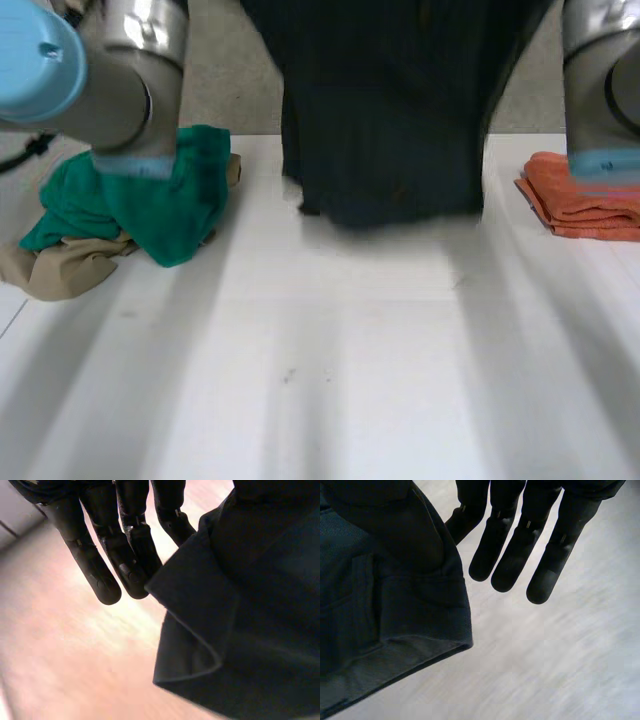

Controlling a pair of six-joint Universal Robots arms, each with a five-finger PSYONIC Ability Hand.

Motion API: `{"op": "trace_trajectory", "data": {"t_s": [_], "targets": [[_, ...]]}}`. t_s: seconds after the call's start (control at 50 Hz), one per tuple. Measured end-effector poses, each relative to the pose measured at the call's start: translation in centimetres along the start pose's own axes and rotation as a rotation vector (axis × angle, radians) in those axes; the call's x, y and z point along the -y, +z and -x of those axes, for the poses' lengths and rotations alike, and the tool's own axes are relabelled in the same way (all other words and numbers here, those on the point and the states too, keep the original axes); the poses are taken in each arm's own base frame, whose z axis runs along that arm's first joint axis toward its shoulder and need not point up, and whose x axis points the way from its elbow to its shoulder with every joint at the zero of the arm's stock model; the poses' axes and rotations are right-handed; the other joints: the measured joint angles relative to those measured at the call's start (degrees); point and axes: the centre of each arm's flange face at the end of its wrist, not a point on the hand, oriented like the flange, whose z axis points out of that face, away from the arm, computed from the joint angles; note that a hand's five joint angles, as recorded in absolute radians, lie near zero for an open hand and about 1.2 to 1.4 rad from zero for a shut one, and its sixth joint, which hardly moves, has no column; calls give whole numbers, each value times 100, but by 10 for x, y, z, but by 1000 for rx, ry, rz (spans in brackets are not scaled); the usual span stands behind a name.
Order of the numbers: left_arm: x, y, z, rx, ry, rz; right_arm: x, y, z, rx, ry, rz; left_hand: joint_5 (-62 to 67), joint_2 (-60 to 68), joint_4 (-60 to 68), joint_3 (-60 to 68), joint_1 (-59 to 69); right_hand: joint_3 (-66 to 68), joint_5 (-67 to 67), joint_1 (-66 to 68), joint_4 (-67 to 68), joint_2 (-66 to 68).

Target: Fold the laundry.

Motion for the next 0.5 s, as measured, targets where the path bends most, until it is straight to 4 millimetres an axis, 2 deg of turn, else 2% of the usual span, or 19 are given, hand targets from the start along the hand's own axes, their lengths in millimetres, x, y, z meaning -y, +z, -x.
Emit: {"op": "trace_trajectory", "data": {"t_s": [0.04,0.06,0.1,0.18,0.24,0.26,0.28,0.36,0.38,0.4,0.5], "targets": [[5,5,4,25,-6,-35,6,4,-3,-28,6,-46,0,0,0,0,0,0,0,0,0,0],[17,12,13,70,-23,-93,17,11,-7,-71,19,-128,0,0,0,0,0,0,0,0,0,0],[22,14,16,86,-33,-106,22,12,-7,-82,26,-159,0,2,0,0,0,0,0,0,0,0],[16,2,14,67,-54,-46,17,5,4,-34,33,-146,0,5,0,0,0,0,1,0,0,0],[2,-20,5,19,-61,48,2,-9,18,40,33,-73,5,5,0,0,0,-1,3,0,0,0],[-6,-32,-1,-10,-63,98,-10,-20,26,91,32,-15,37,6,0,1,0,0,3,0,0,0],[-8,-37,-3,-19,-64,113,-14,-23,29,107,31,3,37,6,0,1,0,0,3,0,0,0],[-31,-83,-22,-120,-71,273,-45,-54,50,230,28,154,51,6,0,1,0,0,10,0,0,0],[-37,-99,-28,-153,-73,325,-57,-66,57,273,26,210,51,6,0,1,0,0,10,0,0,0],[-47,-130,-39,-219,-79,426,-79,-90,70,345,24,310,92,14,0,4,37,0,10,0,0,0],[-61,-204,-59,-385,-92,687,-120,-145,91,492,10,530,98,18,0,13,42,0,10,0,0,1]]}}
